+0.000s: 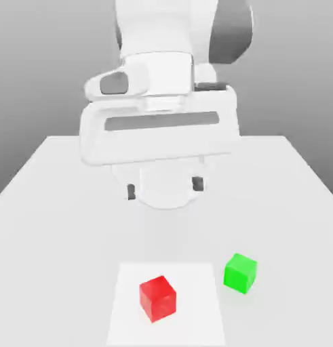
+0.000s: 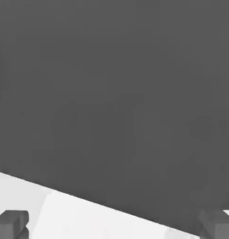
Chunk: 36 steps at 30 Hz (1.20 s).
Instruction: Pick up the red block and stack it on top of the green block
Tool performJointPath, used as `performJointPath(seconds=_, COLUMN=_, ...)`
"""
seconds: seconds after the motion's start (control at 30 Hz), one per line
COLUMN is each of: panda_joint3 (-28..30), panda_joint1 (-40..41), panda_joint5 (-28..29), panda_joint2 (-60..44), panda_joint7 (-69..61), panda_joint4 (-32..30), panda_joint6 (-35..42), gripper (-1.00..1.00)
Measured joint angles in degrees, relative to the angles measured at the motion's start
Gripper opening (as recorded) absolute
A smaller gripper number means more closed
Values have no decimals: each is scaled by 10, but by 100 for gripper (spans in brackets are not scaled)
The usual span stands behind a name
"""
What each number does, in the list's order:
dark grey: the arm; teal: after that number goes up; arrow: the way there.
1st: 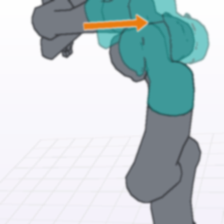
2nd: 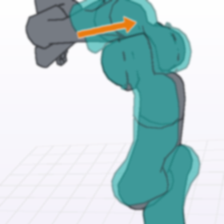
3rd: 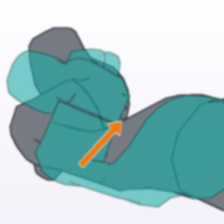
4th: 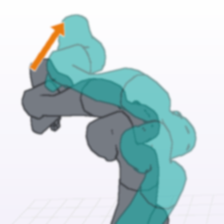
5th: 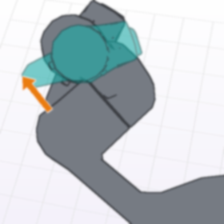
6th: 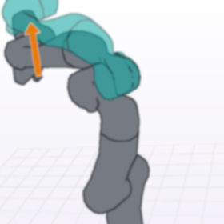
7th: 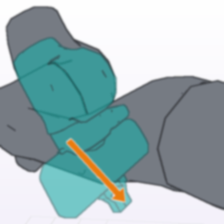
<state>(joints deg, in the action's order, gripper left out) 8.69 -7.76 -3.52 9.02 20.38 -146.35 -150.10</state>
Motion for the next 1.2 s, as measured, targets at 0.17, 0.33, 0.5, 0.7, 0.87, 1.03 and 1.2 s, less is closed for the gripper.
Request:
performJointPath(seconds=0.17, panda_joint3=3, panda_joint1=1, panda_joint5=4, panda_joint2=-103, panda_joint7=-62, panda_joint4=-41, panda_joint6=-52, gripper=0)
performJointPath(seconds=0.33, panda_joint3=-12, panda_joint1=14, panda_joint5=-13, panda_joint2=-205, panda_joint7=-101, panda_joint4=-48, panda_joint6=-126, gripper=0)
performJointPath(seconds=0.5, panda_joint3=-34, panda_joint1=31, panda_joint5=-34, panda_joint2=-261, panda_joint7=-117, panda_joint4=-40, panda_joint6=-172, gripper=-100)
performJointPath(seconds=0.7, panda_joint3=-30, panda_joint1=29, panda_joint5=-26, panda_joint2=-247, panda_joint7=-111, panda_joint4=-42, panda_joint6=-159, gripper=-100)
performJointPath(seconds=0.87, panda_joint3=-17, panda_joint1=18, panda_joint5=10, panda_joint2=-154, panda_joint7=-80, panda_joint4=-58, panda_joint6=-83, gripper=-100)
performJointPath(seconds=1.03, panda_joint3=-51, panda_joint1=-43, panda_joint5=-4, panda_joint2=-100, panda_joint7=-32, panda_joint4=-86, panda_joint6=-57, gripper=-100)
performJointPath(seconds=1.2, panda_joint3=-85, panda_joint1=-96, panda_joint5=0, panda_joint2=-53, panda_joint7=37, panda_joint4=-116, panda_joint6=-41, gripper=-100)
